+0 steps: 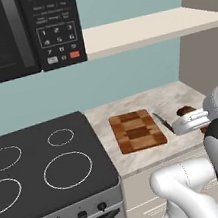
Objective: Retrieve the chicken drumstick from the fridge and place it on the cutting board.
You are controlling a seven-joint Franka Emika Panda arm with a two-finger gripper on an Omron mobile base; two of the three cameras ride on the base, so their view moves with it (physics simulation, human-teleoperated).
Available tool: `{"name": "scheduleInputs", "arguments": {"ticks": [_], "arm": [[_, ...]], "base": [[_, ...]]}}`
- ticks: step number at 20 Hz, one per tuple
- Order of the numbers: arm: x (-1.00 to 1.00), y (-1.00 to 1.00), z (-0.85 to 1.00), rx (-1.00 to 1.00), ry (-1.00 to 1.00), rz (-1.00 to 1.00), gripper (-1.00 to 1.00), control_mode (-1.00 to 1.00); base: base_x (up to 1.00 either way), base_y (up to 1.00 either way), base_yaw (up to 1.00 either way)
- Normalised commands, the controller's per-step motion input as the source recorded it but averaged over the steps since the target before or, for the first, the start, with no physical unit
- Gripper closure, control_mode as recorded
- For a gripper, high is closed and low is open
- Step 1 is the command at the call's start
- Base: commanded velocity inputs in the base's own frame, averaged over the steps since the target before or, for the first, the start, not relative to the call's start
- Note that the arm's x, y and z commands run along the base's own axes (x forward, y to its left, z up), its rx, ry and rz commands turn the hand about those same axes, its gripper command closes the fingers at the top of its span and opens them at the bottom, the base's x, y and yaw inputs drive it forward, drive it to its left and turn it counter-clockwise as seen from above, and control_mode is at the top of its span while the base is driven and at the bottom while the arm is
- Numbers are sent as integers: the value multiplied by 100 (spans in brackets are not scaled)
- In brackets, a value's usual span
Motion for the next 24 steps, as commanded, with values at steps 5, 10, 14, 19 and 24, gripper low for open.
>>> {"name": "scheduleInputs", "arguments": {"ticks": [5, 10, 14, 19, 24], "arm": [[0, 0, 0, 0, 0, 0, 100, 100], [0, 0, 0, 0, 0, 0, 100, 100], [0, 0, 0, 0, 0, 0, 100, 100], [0, 0, 0, 0, 0, 0, 100, 100], [-4, 0, -2, 0, -1, 0, 100, -100]], "base": [[44, 0, 0], [23, 0, 0], [11, 0, 0], [0, 0, 0], [0, 0, 0]]}}
